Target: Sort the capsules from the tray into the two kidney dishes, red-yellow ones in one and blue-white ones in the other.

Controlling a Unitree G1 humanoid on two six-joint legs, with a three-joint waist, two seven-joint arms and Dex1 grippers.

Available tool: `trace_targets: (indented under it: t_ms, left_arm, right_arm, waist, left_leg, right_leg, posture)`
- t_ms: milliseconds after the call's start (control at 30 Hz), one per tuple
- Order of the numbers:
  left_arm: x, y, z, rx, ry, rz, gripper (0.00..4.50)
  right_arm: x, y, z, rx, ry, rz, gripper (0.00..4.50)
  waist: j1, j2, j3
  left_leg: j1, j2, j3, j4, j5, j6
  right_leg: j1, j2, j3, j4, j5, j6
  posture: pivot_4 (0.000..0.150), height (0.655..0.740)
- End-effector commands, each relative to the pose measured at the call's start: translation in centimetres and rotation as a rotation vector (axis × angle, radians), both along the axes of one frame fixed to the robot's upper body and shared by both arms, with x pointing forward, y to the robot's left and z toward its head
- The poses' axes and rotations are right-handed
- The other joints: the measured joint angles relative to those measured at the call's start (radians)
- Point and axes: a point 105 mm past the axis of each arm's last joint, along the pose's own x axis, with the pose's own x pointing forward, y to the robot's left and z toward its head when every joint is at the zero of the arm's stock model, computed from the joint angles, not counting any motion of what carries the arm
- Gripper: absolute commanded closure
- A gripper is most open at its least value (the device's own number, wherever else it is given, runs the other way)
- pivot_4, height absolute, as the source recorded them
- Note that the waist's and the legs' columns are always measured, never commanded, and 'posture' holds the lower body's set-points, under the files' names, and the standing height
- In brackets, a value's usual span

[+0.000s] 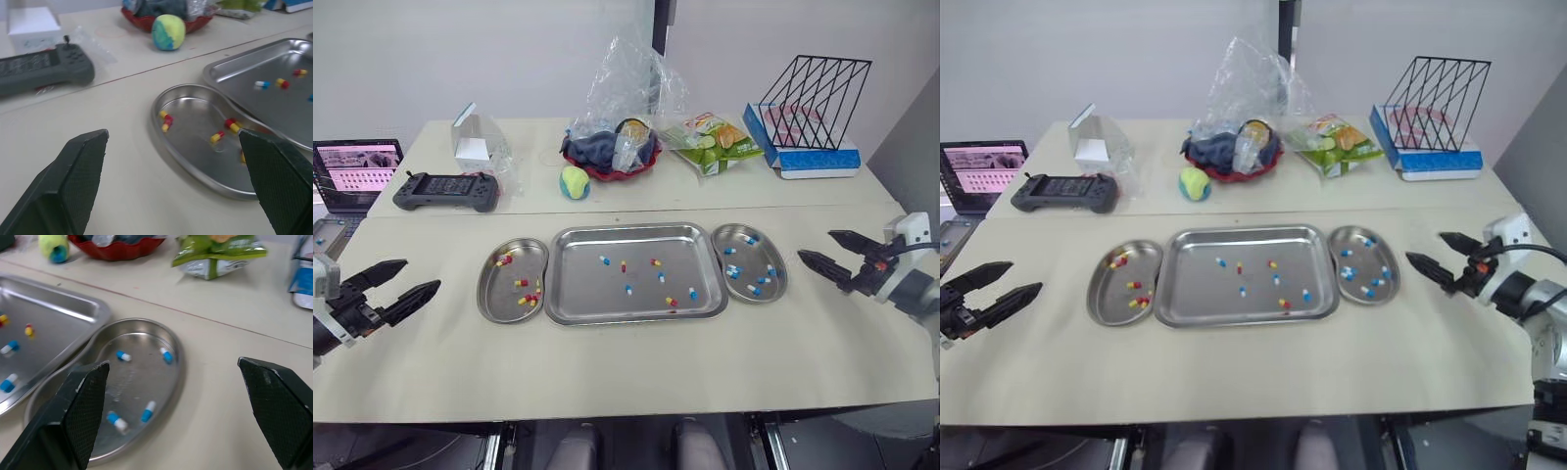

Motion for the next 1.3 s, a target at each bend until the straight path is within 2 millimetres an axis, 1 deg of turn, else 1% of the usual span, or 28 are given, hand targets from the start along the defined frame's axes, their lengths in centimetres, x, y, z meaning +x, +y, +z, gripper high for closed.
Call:
trace_targets:
  t_ms: [33,133,233,300,367,433,467,500,533,600,633,700,767,833,867,933,1033,1067,1133,1167,1233,1300]
  left_arm:
    - [-0.6,-0.8,2.3,0.036,-0.039,-0.089,0.03]
    - [-0.8,-1.7,2.5,0.048,-0.019,-0.144,0.03]
    - [-1.1,-3.2,2.8,0.017,-0.013,-0.202,0.03]
    - [-1.2,-3.7,2.6,0.004,-0.003,-0.215,0.03]
    - [-1.5,-4.1,2.3,0.005,0.007,-0.227,0.03]
    - [-1.8,-4.4,1.6,0.009,0.023,-0.231,0.03]
    - [-1.8,-4.4,1.4,0.006,0.026,-0.226,0.03]
    - [-1.9,-4.5,1.2,0.004,0.027,-0.221,0.03]
    - [-1.9,-4.8,1.0,0.007,0.027,-0.219,0.03]
    - [-2.0,-5.5,0.7,0.012,0.023,-0.22,0.03]
    - [-1.8,-5.4,0.6,0.023,0.001,-0.186,0.03]
    - [-1.7,-5.1,0.9,0.018,-0.038,-0.139,0.03]
    - [-2.2,-5.1,0.8,0.025,-0.055,-0.116,0.03]
    - [-2.7,-5.3,0.6,0.034,-0.056,-0.105,0.03]
    - [-3.0,-5.4,0.5,0.041,-0.057,-0.095,0.03]
    - [-3.2,-5.5,0.4,0.048,-0.061,-0.082,0.03]
    - [-3.5,-5.8,0.4,0.045,-0.062,-0.077,0.03]
    - [-3.7,-6.0,0.2,0.051,-0.059,-0.076,0.03]
    - [-4.2,-6.4,0.0,0.053,-0.061,-0.061,0.03]
    - [-4.4,-6.6,0.0,0.053,-0.066,-0.052,0.03]
    - [-4.4,-6.7,0.0,0.052,-0.074,-0.037,0.03]
    - [-4.5,-6.9,0.0,0.053,-0.071,-0.039,0.03]
  right_arm:
    - [-0.8,2.1,2.0,0.016,-0.04,0.073,0.08]
    - [-1.4,4.2,2.6,0.042,-0.05,0.139,0.08]
    - [-2.1,6.9,2.9,0.039,-0.045,0.239,0.08]
    - [-2.2,8.0,3.2,0.045,-0.044,0.272,0.08]
    - [-2.4,8.6,3.4,0.039,-0.037,0.297,0.08]
    - [-2.3,9.8,3.5,0.016,-0.034,0.342,0.08]
    - [-2.3,11.0,3.5,-0.008,-0.033,0.381,0.08]
    - [-2.2,11.8,3.4,-0.024,-0.032,0.407,0.08]
    - [-1.8,13.5,2.9,-0.038,-0.002,0.447,0.08]
    - [-1.2,16.2,2.2,-0.045,0.031,0.494,0.08]
    - [-0.4,17.6,1.8,-0.023,0.01,0.48,0.08]
    - [0.5,19.2,1.4,0.005,-0.014,0.458,0.08]
    - [1.1,21.2,0.7,-0.005,-0.018,0.452,0.08]
    - [1.7,22.7,0.4,-0.008,-0.023,0.445,0.08]
    - [2.2,23.5,0.1,-0.025,-0.014,0.438,0.08]
    - [2.8,24.6,-0.5,-0.059,0.002,0.43,0.08]
    - [3.6,25.3,-1.0,-0.084,0.013,0.406,0.08]
    - [4.1,26.0,-1.1,-0.077,0.023,0.39,0.08]
    - [5.1,28.1,-1.7,-0.064,0.104,0.372,0.08]
    - [5.5,28.8,-1.8,-0.066,0.124,0.366,0.08]
    - [6.0,29.9,-2.2,-0.11,0.131,0.377,0.08]
    - [6.3,30.6,-2.1,-0.118,0.135,0.383,0.08]
  waist:
    - [0.0,0.0,0.0]
    - [0.0,0.0,0.0]
    - [0.0,0.0,0.0]
    - [0.001,0.0,0.0]
    - [0.002,0.0,0.0]
    - [0.003,0.0,0.0]
    - [0.003,0.0,0.0]
    - [0.002,0.0,0.0]
    - [0.0,0.0,0.0]
    - [-0.007,0.0,0.0]
    - [-0.009,0.0,0.0]
    - [-0.011,-0.001,0.0]
    - [-0.008,-0.001,0.0]
    - [-0.008,-0.001,0.0]
    - [-0.009,-0.001,0.0]
    - [-0.01,-0.001,0.0]
    - [-0.009,-0.001,0.0]
    - [-0.009,-0.001,0.0]
    - [-0.018,-0.001,0.0]
    - [-0.022,-0.001,0.0]
    - [-0.025,-0.001,0.0]
    - [-0.025,-0.001,0.0]
  left_leg:
    - [0.0,0.0,0.0,0.0,0.0,0.0]
    - [0.0,0.0,0.001,0.0,0.0,0.0]
    - [0.0,0.0,0.0,-0.001,0.0,0.0]
    - [0.0,0.0,0.0,0.0,0.0,0.0]
    - [0.0,0.0,0.0,0.0,0.0,0.0]
    - [0.0,0.0,0.0,-0.001,0.0,0.0]
    - [0.0,0.0,0.0,-0.001,-0.001,0.0]
    - [0.0,0.0,0.001,-0.001,0.0,0.0]
    - [0.001,0.001,0.001,-0.001,-0.001,0.0]
    - [0.001,0.002,0.0,-0.001,-0.001,0.0]
    - [0.0,0.003,0.0,-0.001,-0.001,-0.001]
    - [0.001,0.005,0.0,-0.001,-0.002,-0.002]
    - [-0.001,0.004,0.0,-0.001,-0.002,-0.004]
    - [-0.001,0.004,-0.003,0.0,0.0,-0.01]
    - [-0.001,0.003,-0.005,0.0,0.0,-0.01]
    - [-0.001,0.002,-0.005,0.0,0.0,-0.011]
    - [0.0,0.002,-0.007,0.0,0.0,-0.011]
    - [0.0,0.002,-0.008,0.0,0.0,-0.011]
    - [0.0,0.002,-0.008,0.0,0.0,-0.011]
    - [0.001,0.002,-0.007,0.0,0.0,-0.011]
    - [0.001,0.003,-0.008,-0.001,0.0,-0.011]
    - [0.001,0.005,-0.008,-0.002,0.0,-0.012]
  right_leg:
    - [0.0,0.0,0.0,0.0,0.0,0.0]
    - [0.0,0.0,0.001,0.0,0.0,0.0]
    - [0.0,0.0,0.0,0.0,0.0,0.0]
    - [0.0,0.0,0.0,-0.001,0.0,0.0]
    - [0.0,0.0,0.0,-0.001,0.0,0.0]
    - [0.0,0.0,0.001,-0.001,0.0,0.0]
    - [0.0,0.0,0.001,-0.001,0.0,0.0]
    - [0.0,0.0,0.001,-0.001,0.0,0.0]
    - [0.0,0.001,0.0,-0.001,0.0,0.0]
    - [0.0,0.002,0.0,-0.001,0.0,-0.001]
    - [-0.001,0.002,0.0,-0.001,0.0,-0.001]
    - [-0.001,0.004,0.0,-0.001,0.001,-0.001]
    - [-0.002,0.004,0.0,-0.001,0.001,-0.001]
    - [-0.002,0.003,0.0,0.0,0.001,-0.001]
    - [-0.003,0.002,0.0,0.0,0.001,-0.001]
    - [-0.002,0.002,0.0,-0.001,0.001,-0.001]
    - [-0.002,0.002,-0.001,-0.002,0.001,-0.001]
    - [-0.002,0.002,-0.001,-0.003,0.001,-0.001]
    - [-0.002,0.003,0.0,-0.003,0.001,-0.001]
    - [-0.002,0.003,0.0,-0.002,0.001,-0.001]
    - [-0.004,0.004,0.001,-0.001,0.001,-0.002]
    - [-0.004,0.006,0.001,-0.001,0.001,-0.003]
  posture:
    - [0.15,0.74]
    - [0.15,0.74]
    - [0.15,0.74]
    - [0.15,0.74]
    - [0.15,0.74]
    - [0.15,0.74]
    - [0.15,0.74]
    - [0.15,0.74]
    - [0.15,0.74]
    - [0.15,0.74]
    - [0.15,0.74]
    - [0.15,0.74]
    - [0.15,0.74]
    - [0.15,0.74]
    - [0.15,0.74]
    - [0.15,0.74]
    - [0.15,0.74]
    - [0.15,0.74]
    - [0.15,0.74]
    - [0.15,0.74]
    - [0.15,0.74]
    - [0.15,0.74]
